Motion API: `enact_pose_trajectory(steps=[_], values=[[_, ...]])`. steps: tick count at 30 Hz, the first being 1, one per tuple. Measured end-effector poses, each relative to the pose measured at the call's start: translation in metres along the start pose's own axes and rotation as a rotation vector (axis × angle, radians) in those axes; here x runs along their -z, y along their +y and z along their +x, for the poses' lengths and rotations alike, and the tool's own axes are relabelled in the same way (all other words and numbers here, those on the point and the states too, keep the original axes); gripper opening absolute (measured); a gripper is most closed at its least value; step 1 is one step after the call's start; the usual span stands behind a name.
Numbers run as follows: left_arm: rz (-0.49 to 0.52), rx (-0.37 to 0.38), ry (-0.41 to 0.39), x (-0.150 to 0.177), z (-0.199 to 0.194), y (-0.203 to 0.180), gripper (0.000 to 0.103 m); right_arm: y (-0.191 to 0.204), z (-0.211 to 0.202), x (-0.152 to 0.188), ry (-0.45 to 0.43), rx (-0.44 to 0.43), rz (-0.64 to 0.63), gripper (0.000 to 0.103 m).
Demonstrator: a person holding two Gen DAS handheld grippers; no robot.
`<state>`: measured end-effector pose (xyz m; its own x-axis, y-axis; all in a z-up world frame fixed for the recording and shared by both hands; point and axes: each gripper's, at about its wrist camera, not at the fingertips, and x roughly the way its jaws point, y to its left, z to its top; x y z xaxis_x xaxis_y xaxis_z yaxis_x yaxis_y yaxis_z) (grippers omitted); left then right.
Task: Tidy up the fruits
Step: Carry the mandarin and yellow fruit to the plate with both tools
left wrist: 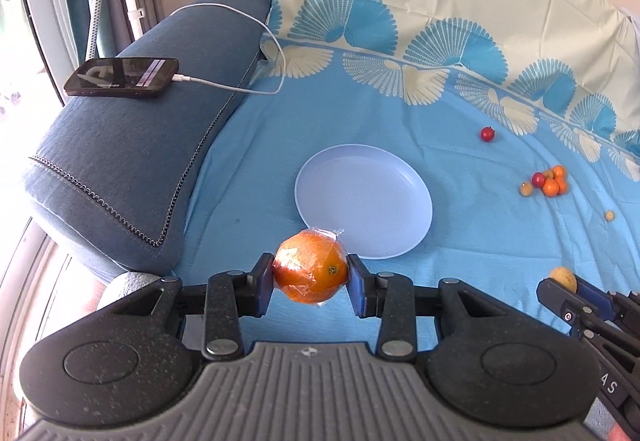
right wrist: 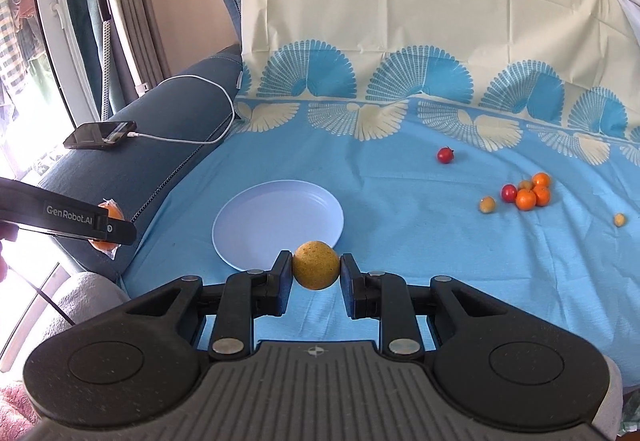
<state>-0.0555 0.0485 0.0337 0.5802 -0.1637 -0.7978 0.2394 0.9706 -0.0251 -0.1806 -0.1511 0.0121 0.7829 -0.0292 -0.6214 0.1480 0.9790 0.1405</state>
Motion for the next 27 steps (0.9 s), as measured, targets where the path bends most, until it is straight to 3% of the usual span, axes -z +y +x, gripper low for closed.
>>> enact_pose_trajectory(steps=[15, 27], values=[[-0.001, -0.006, 0.028, -0.002, 0.012, 0.001, 0.042, 0.009, 0.007, -0.002, 0.024, 0.015, -0.024, 0.026], [0.040, -0.014, 0.055, -0.023, 0.044, -0.014, 0.042, 0.004, 0.030, -0.004, 0.058, 0.006, -0.023, 0.026]])
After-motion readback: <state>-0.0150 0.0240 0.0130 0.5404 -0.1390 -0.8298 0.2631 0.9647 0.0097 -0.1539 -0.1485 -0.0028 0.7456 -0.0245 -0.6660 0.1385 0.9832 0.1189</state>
